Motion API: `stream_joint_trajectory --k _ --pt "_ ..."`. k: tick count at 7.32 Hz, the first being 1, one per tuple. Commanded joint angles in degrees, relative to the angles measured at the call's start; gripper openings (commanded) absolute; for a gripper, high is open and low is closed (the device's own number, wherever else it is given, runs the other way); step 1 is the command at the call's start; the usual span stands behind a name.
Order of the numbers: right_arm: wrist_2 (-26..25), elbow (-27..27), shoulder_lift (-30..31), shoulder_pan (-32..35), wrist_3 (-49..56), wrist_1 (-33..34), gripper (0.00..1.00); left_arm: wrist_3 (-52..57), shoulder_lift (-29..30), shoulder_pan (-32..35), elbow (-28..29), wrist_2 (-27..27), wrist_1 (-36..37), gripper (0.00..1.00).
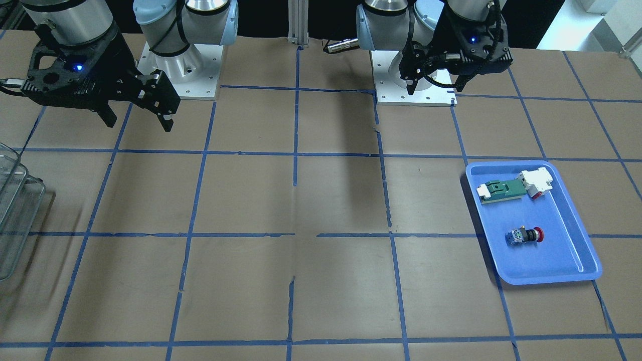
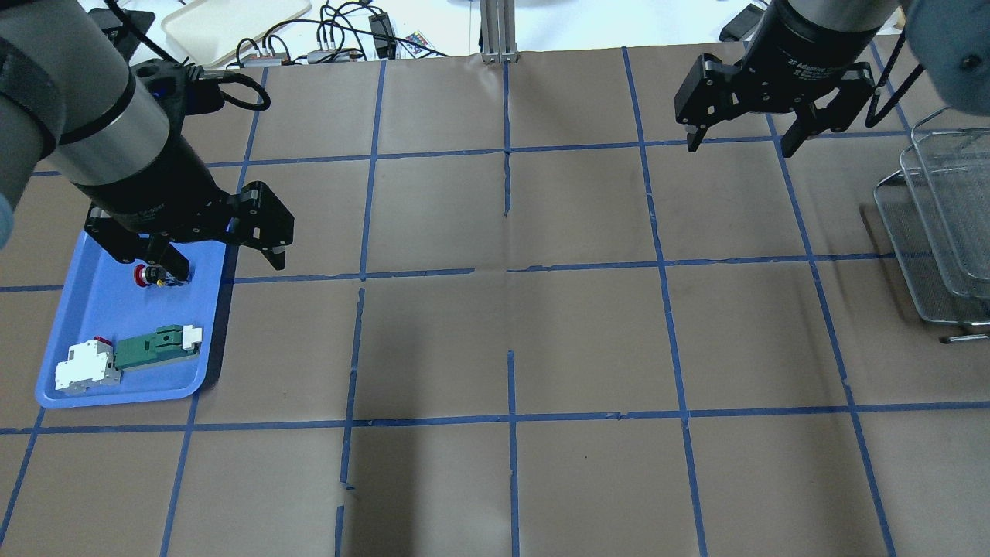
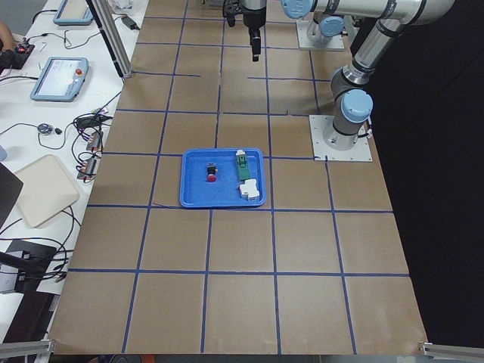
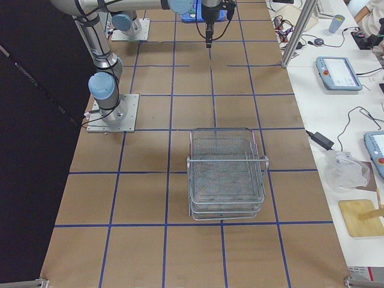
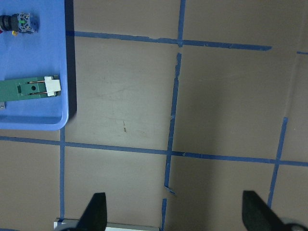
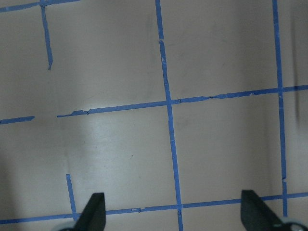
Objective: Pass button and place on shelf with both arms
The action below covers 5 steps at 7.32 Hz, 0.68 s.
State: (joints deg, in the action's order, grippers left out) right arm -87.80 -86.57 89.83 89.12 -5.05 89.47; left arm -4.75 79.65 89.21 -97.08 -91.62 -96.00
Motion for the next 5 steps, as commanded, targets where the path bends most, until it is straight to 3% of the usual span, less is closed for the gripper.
stream_joint_trajectory --k 1,5 --pt "0.09 0.00 0.00 0.00 0.04 0.00 1.00 0.00 -0.02 0.00 -0.04 0.21 0.02 1.00" --pt "0.09 0.00 0.00 0.00 0.04 0.00 1.00 0.00 0.06 0.00 -0.22 0.30 0.02 1.00"
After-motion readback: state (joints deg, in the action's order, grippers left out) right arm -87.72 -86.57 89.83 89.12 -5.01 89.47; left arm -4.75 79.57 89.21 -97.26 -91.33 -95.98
